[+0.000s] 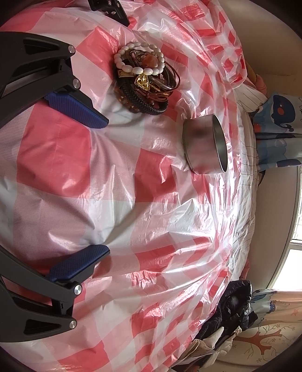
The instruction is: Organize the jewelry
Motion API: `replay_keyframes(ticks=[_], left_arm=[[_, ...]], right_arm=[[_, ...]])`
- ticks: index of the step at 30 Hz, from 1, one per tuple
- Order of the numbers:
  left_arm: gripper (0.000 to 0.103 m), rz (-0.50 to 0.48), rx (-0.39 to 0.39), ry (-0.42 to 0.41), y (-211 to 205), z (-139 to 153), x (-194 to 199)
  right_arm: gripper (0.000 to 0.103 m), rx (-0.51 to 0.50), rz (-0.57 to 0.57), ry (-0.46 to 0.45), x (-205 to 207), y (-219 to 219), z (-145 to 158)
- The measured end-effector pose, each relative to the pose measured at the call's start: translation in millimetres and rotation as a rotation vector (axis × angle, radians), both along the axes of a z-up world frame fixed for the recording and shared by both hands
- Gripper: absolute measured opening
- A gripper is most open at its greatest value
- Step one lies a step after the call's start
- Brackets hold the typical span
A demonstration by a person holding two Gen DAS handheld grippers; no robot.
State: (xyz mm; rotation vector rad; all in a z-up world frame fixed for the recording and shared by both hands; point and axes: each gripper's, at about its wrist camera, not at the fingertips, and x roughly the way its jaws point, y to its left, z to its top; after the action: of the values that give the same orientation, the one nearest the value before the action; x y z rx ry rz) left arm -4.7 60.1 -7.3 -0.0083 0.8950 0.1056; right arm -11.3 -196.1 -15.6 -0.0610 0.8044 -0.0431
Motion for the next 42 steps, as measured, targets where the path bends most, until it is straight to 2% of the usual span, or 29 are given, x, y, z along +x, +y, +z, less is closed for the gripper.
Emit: replay_keyframes(ticks=[6, 13, 21, 28, 30, 33, 37, 38, 41, 42], left_arm=[[0.096, -0.025, -0.038, -0.017, 0, 7, -2], [0.096, -0.1, -0.031, -0.1, -15, 24, -9], [0.096, -0.126, -0.024, -0.087, -25, 22, -4], [0.096, -0.129, -0.03, -0.107, -24, 25, -6], [0.096, -0.161, -0.046, -0.144, -27, 30, -7], [0.096, -0.242, -0.033, -0.191, -40, 37, -4], [0.096, -0.342, -0.002, -0.19, -62, 36, 3], [0.095, -0.364, -0.006, -0.193, -65, 36, 5], [0.082, -0.412, -0.052, -0.194, -69, 37, 8], [0.074, -0.421, -0.068, -0.189, -68, 36, 9]], right_arm=[[0.096, 0.003, 0.003, -0.006, 0, -1, 1], [0.096, 0.004, 0.007, -0.013, -1, -1, 2], [0.096, 0.007, 0.011, -0.02, -2, -1, 3], [0.095, 0.073, 0.144, -0.187, -24, 13, 27], [0.095, 0.094, 0.18, -0.21, -27, 19, 31], [0.095, 0.081, 0.187, -0.198, -24, 26, 29], [0.095, 0.115, 0.164, -0.177, -21, 21, 25], [0.095, 0.126, 0.159, -0.171, -20, 19, 24], [0.095, 0.143, 0.15, -0.158, -18, 15, 21], [0.095, 0.143, 0.151, -0.158, -19, 15, 21]])
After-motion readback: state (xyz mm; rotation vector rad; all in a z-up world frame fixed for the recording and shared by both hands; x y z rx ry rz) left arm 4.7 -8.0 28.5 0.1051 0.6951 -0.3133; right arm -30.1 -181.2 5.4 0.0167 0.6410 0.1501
